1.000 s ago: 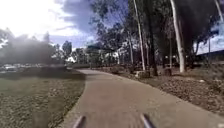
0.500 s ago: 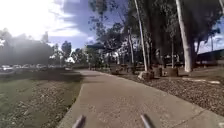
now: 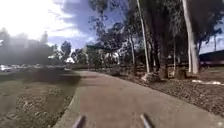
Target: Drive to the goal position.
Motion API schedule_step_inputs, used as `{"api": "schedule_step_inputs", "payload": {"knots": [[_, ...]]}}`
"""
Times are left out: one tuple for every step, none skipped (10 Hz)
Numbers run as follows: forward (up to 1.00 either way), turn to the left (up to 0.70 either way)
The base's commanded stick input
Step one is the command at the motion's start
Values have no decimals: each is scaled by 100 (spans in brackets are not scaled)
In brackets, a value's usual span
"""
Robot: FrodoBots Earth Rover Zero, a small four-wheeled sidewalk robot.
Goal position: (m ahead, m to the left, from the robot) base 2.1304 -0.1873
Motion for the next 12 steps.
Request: {"api": "schedule_step_inputs", "payload": {"knots": [[100,0],[100,6],[100,16],[100,25],[100,32],[100,40],[100,32],[100,24],[100,15],[100,7],[100,0],[100,0]]}}
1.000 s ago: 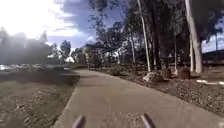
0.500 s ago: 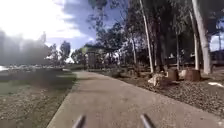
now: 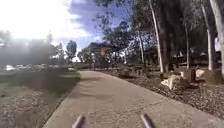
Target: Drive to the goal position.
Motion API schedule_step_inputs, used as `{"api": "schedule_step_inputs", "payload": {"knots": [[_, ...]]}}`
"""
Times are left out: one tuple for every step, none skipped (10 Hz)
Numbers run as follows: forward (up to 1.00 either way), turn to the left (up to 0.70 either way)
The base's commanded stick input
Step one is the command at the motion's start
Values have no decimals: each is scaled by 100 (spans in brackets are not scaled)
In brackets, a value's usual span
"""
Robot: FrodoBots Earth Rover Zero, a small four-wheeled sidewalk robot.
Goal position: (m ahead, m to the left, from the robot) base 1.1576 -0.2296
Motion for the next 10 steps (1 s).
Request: {"api": "schedule_step_inputs", "payload": {"knots": [[100,0],[100,0],[100,0],[100,0],[100,0],[100,0],[100,0],[100,0],[100,0],[100,0]]}}
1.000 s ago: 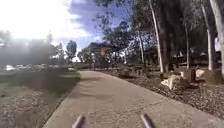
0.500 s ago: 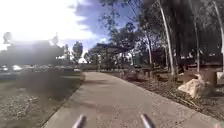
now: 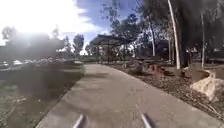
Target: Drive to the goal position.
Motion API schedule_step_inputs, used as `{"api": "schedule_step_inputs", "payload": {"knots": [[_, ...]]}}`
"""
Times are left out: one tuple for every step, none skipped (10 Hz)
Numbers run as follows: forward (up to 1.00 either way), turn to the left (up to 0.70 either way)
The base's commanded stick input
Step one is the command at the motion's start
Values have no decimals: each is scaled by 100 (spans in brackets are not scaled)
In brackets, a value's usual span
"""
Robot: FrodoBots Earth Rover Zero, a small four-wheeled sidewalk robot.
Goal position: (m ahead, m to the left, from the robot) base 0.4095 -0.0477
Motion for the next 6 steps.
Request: {"api": "schedule_step_inputs", "payload": {"knots": [[100,0],[100,0],[100,0],[100,0],[100,0],[100,0]]}}
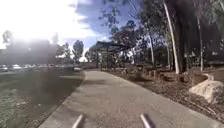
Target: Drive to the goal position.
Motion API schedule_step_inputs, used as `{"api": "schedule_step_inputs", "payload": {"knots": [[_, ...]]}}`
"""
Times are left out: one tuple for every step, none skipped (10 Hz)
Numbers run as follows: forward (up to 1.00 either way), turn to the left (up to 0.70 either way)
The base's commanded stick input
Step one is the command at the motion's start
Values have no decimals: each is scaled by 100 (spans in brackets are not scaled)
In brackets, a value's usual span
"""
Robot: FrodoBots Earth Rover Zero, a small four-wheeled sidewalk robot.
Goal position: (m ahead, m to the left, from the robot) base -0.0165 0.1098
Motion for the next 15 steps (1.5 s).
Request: {"api": "schedule_step_inputs", "payload": {"knots": [[100,0],[100,0],[100,0],[100,0],[100,0],[100,0],[89,0],[60,0],[31,0],[1,0],[0,0],[0,0],[0,0],[0,0],[0,0]]}}
